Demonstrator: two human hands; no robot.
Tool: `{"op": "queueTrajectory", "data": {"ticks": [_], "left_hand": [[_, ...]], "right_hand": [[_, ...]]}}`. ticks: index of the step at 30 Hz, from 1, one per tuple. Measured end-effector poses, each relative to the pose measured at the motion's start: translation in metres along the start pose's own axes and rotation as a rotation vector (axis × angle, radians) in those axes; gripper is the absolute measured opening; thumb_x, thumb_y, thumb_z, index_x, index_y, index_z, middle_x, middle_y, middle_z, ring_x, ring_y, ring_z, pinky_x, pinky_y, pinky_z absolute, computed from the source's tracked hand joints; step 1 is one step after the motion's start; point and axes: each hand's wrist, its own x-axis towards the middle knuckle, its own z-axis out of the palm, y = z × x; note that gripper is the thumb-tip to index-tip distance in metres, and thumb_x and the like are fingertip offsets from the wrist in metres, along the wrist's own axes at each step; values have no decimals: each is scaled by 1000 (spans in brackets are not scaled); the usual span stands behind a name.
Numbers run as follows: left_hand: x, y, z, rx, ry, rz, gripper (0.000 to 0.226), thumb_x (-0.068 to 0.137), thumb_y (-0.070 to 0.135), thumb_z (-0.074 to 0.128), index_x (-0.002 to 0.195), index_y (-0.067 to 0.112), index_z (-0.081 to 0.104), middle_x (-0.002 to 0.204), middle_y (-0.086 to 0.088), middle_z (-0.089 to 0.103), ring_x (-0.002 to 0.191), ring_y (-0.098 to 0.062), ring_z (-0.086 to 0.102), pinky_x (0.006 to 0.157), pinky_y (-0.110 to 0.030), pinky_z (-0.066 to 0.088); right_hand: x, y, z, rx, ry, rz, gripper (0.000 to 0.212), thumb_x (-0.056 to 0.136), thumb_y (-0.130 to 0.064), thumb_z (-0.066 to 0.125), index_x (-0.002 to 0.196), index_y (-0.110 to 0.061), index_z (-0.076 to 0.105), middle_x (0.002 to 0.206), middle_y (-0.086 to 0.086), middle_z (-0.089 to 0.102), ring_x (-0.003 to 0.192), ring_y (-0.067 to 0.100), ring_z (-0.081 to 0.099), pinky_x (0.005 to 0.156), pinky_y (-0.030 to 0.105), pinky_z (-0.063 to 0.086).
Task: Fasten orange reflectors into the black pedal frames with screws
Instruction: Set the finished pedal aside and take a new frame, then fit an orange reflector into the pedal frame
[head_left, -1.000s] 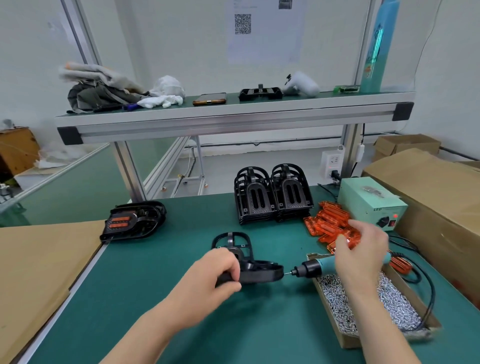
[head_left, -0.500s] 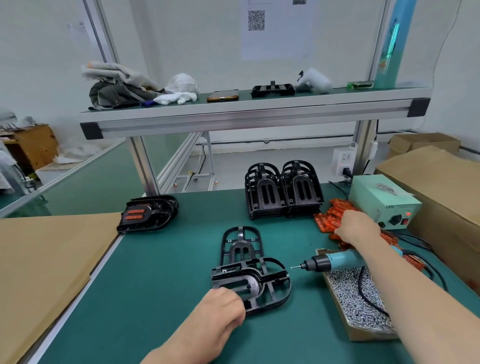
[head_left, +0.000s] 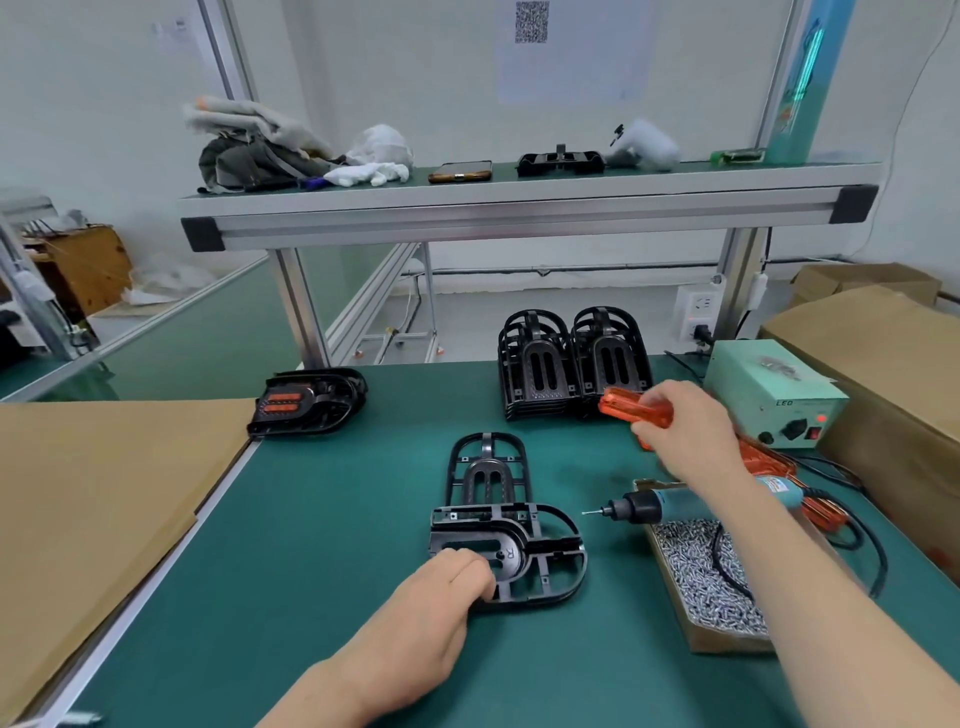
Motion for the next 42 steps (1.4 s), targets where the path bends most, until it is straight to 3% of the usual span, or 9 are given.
{"op": "queueTrajectory", "data": {"ticks": [8, 13, 16, 19, 24, 28, 30, 34, 42], "left_hand": [[-9, 4, 4, -14, -11, -33, 46, 67, -4, 39, 104, 23, 47, 103, 17, 39, 96, -5, 38, 87, -15, 34], [-15, 9, 2, -82, -39, -68, 46, 73, 2, 42, 109, 31, 42, 103, 28, 33, 100, 6, 36, 91, -8, 31], [-17, 16, -5, -122, -33, -103, 41, 79, 23, 53, 106, 47, 33, 106, 36, 38, 104, 13, 40, 91, -5, 31], [-12, 25, -19, -250, 130, -183, 36, 79, 40, 63, 108, 45, 42, 107, 29, 52, 107, 1, 53, 90, -11, 40], [7, 29, -51, -307, 488, -269, 45, 76, 35, 71, 116, 37, 52, 106, 22, 55, 106, -8, 55, 89, -10, 39], [18, 21, -70, -124, 329, -186, 61, 78, 48, 67, 135, 31, 54, 120, 28, 44, 118, 2, 40, 101, -8, 27], [24, 16, -73, -10, 238, -127, 63, 79, 51, 66, 136, 27, 57, 119, 25, 48, 115, -2, 38, 105, -19, 30], [31, 9, -71, 144, 115, -97, 52, 84, 49, 70, 131, 29, 61, 116, 14, 59, 105, -8, 42, 97, -29, 33], [24, -3, -52, 95, 19, -196, 43, 84, 46, 70, 123, 29, 66, 106, 12, 53, 101, -11, 48, 96, -27, 39]], "right_hand": [[-85, -72, 5, 409, -65, -173, 46, 79, -8, 83, 117, -22, 62, 109, -17, 64, 103, -12, 54, 90, 2, 36], [-110, -83, 11, 518, -127, -180, 51, 79, -10, 83, 120, -29, 59, 110, -19, 66, 107, -6, 57, 92, 5, 39], [-118, -85, 15, 539, -152, -182, 52, 78, -10, 84, 119, -31, 58, 110, -18, 67, 108, -3, 59, 93, 8, 40], [-124, -84, 18, 544, -172, -172, 53, 78, -11, 84, 118, -34, 58, 110, -18, 68, 108, -1, 59, 93, 9, 40], [-128, -82, 20, 526, -208, -177, 54, 76, -11, 86, 117, -34, 58, 107, -18, 68, 106, -5, 58, 90, 6, 39], [-130, -83, 24, 491, -246, -216, 56, 75, -11, 86, 120, -29, 59, 109, -16, 68, 106, -6, 59, 92, 10, 41], [-131, -84, 26, 468, -260, -240, 55, 76, -12, 85, 121, -31, 59, 109, -18, 67, 107, -5, 58, 93, 10, 42], [-131, -86, 30, 436, -288, -269, 55, 78, -15, 83, 123, -32, 58, 111, -21, 65, 108, -5, 58, 94, 13, 43], [-131, -75, 30, 371, -286, -274, 56, 82, -14, 79, 129, -33, 56, 119, -28, 57, 115, -13, 49, 94, 1, 33]]}}
